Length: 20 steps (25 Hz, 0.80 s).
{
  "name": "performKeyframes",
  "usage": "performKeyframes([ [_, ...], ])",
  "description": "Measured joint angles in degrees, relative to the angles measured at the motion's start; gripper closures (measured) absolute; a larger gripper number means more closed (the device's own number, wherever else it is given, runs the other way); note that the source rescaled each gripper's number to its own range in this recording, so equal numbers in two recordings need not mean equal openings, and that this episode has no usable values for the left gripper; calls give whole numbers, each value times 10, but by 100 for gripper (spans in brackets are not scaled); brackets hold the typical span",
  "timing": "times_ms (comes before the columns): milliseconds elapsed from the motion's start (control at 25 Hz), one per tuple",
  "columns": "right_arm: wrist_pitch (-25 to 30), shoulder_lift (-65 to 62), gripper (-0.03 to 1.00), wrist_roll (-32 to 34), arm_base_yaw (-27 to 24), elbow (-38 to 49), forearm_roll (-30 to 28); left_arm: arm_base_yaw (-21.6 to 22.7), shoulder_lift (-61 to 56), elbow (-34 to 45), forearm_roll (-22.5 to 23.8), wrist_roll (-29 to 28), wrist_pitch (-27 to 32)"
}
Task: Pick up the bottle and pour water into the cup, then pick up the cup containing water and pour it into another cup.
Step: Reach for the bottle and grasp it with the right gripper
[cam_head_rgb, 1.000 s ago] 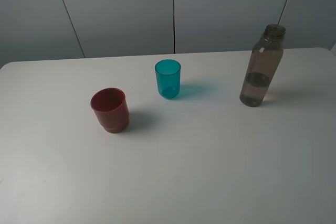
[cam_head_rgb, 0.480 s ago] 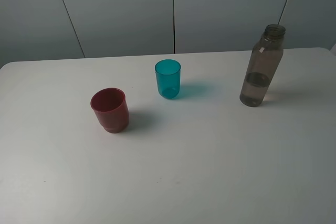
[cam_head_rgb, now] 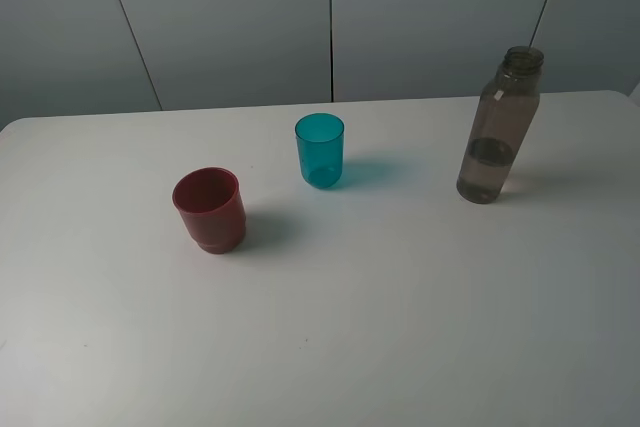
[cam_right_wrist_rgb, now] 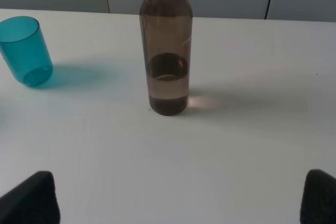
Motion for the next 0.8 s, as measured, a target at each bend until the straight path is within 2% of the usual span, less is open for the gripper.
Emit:
performKeyframes([
  [520,0,0,-3,0,0,0,8,0,0,0,0,0,0],
  [800,-13,6,-3,22,0,-6,5,0,0,0,0,0,0],
])
